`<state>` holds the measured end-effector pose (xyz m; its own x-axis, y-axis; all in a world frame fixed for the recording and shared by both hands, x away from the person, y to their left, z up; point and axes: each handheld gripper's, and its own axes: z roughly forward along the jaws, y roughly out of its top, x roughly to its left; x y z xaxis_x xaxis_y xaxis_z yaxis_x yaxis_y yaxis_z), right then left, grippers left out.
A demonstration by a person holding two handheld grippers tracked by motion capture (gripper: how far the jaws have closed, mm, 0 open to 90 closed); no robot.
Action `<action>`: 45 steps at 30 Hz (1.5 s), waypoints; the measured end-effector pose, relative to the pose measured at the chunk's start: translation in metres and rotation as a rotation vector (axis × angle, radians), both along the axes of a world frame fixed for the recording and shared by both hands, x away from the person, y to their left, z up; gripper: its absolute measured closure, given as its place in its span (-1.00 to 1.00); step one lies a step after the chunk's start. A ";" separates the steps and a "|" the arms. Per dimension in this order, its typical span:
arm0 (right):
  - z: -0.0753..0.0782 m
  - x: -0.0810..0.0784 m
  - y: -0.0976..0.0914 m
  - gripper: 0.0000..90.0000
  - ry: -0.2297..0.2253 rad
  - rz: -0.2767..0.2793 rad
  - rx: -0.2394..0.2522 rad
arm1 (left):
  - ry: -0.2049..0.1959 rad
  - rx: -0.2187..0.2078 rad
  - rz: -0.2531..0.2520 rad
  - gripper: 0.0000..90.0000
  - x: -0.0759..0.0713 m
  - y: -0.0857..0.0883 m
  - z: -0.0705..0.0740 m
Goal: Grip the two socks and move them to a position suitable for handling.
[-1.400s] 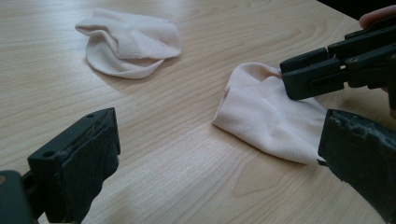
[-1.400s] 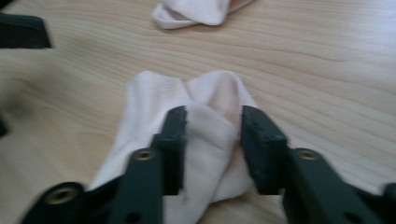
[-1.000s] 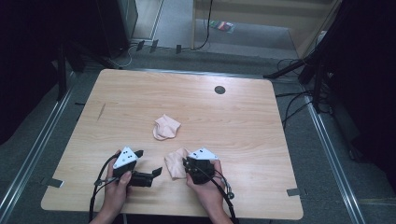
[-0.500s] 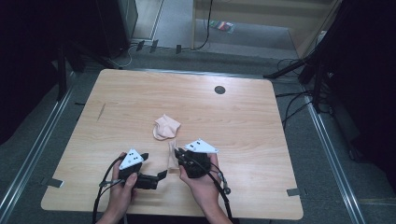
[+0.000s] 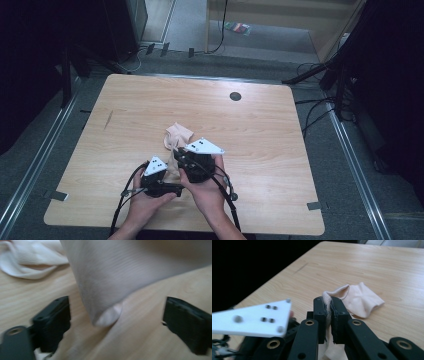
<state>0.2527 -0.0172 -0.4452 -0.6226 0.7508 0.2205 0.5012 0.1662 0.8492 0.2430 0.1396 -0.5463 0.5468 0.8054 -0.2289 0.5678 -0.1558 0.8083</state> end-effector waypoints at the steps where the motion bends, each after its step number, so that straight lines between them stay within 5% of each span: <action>1: 0.002 0.000 0.000 0.88 -0.002 0.003 0.008 | 0.000 -0.001 0.021 -0.58 0.002 0.001 0.000; 7: 0.009 -0.002 -0.010 0.88 0.014 0.017 0.075 | -0.053 0.028 0.102 0.71 0.001 0.025 0.002; 9: 0.004 0.000 -0.020 0.89 0.034 0.001 0.104 | -0.113 0.078 0.138 0.98 -0.003 0.038 0.009; 10: 0.002 0.001 -0.023 0.89 0.036 -0.009 0.104 | -0.140 0.096 0.157 0.99 -0.004 0.041 0.011; 12: -0.005 0.002 -0.030 0.90 0.054 -0.017 0.101 | -0.214 0.197 0.195 0.99 -0.012 0.050 0.019; 14: -0.019 0.004 -0.037 0.91 0.100 -0.019 0.099 | -0.241 0.289 0.182 1.00 -0.018 0.052 0.023; 21: -0.065 0.009 -0.057 0.91 0.189 -0.031 0.039 | -0.188 0.395 0.057 0.98 -0.024 0.039 0.009; 25: -0.079 0.012 -0.068 0.91 0.206 -0.060 0.006 | -0.148 0.383 -0.006 0.86 -0.023 0.038 0.002; 27: -0.084 0.014 -0.075 0.91 0.222 -0.069 -0.003 | -0.096 0.290 -0.060 0.76 -0.021 0.045 0.003; 31: -0.089 0.018 -0.086 0.91 0.209 -0.085 -0.044 | -0.090 0.200 -0.104 0.50 -0.020 0.062 0.006; 34: -0.090 0.022 -0.093 0.90 0.200 -0.065 -0.050 | -0.091 0.062 -0.129 0.23 -0.018 0.079 0.009; 38: -0.088 0.021 -0.098 0.88 0.170 -0.037 -0.062 | -0.075 -0.102 -0.087 0.03 -0.011 0.095 0.011; 40: -0.087 0.020 -0.098 0.86 0.153 -0.039 -0.069 | -0.066 -0.108 -0.048 0.03 -0.007 0.092 0.010; 45: -0.089 0.019 -0.098 0.82 0.135 -0.049 -0.078 | 0.007 0.000 0.049 0.00 0.007 0.069 0.001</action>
